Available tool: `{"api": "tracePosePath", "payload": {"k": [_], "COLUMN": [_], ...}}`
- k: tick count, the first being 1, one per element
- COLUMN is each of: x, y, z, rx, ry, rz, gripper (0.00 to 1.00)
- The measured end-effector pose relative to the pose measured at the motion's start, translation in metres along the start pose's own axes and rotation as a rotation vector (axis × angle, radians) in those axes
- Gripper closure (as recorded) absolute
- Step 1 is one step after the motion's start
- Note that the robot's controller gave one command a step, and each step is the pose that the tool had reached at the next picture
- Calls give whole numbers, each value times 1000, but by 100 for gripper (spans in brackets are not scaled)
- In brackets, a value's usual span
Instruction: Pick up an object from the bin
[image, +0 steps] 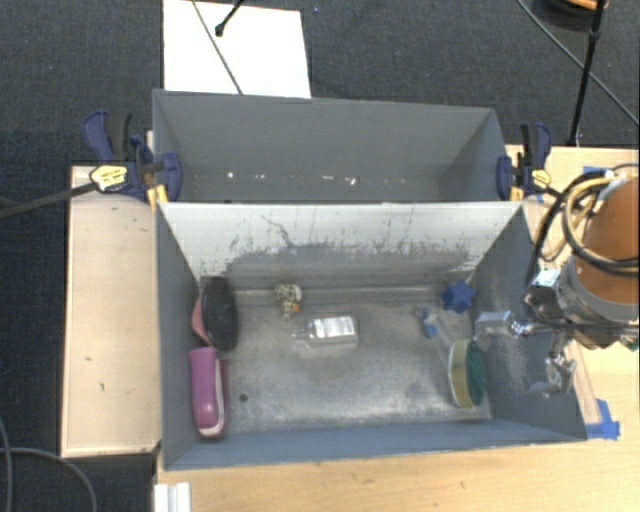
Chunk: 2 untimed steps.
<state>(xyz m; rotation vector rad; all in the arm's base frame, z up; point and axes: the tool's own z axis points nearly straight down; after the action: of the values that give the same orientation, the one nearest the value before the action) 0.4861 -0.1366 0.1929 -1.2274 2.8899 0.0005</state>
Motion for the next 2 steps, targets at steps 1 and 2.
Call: {"api": "tracePosePath", "payload": {"k": [1,2], "x": [-46,-45], "y": [-32,-36], "z": [106,103], "rx": [-1,6], "ry": [-9,-4], "rz": [-690,-679], "gripper": [0,100]}}
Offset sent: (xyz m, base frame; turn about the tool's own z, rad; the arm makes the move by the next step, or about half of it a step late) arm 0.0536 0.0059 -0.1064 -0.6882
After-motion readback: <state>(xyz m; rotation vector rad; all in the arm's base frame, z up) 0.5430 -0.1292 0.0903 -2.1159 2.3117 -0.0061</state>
